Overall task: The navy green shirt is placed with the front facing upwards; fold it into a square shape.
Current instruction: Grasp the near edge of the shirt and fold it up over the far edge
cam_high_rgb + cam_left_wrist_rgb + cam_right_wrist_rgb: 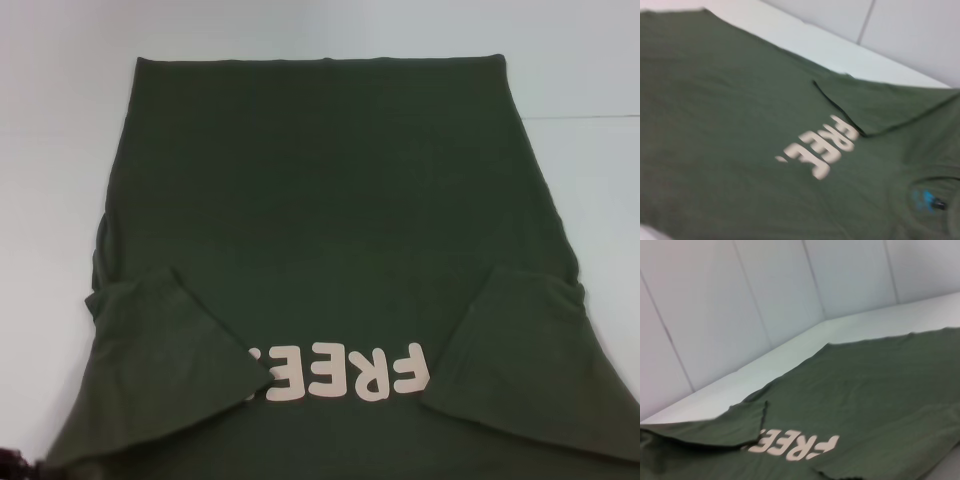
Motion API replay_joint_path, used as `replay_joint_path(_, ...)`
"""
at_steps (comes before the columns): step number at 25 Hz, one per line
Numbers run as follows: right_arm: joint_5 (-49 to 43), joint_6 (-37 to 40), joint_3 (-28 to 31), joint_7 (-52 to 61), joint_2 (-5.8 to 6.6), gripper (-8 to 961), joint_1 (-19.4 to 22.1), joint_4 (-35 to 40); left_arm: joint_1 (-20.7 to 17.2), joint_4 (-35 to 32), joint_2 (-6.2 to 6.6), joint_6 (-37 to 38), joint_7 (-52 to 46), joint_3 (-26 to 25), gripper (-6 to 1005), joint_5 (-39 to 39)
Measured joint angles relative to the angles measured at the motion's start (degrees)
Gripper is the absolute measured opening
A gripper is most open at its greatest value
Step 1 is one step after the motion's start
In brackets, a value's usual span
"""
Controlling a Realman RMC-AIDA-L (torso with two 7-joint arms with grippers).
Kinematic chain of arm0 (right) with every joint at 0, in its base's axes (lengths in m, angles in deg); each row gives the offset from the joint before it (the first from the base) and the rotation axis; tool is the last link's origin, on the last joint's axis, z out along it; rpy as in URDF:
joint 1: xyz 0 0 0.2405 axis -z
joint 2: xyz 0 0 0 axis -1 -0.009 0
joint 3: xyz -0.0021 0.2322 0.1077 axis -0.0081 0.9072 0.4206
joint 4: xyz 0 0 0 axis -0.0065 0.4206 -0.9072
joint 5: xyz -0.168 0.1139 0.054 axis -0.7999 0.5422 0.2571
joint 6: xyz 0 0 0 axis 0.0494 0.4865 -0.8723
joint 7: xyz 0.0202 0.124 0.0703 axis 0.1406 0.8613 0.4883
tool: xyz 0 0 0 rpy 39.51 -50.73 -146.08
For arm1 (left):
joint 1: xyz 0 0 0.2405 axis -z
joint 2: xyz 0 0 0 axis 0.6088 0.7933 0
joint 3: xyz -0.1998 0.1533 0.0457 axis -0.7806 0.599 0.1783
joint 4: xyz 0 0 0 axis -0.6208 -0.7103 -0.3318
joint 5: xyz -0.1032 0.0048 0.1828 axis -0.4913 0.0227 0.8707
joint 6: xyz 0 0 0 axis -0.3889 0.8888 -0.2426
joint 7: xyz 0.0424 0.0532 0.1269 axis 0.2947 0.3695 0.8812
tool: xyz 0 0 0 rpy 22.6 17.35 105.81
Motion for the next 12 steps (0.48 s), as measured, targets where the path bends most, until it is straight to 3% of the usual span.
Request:
replay_joint_path(5, 0.00, -0.19, 2.21, -0.35, 0.07, 29, -1.98, -1.45, 1.10, 1.03, 0.94, -0.32, 1.35, -4.06, 27, -1.02)
replay_joint_path(12, 0.30, -0.97, 6.94, -0.46, 0.08, 30, -4.04, -2.61, 0.53, 1.81, 0.99, -1.32, 3.07, -5.94, 27, -3.42)
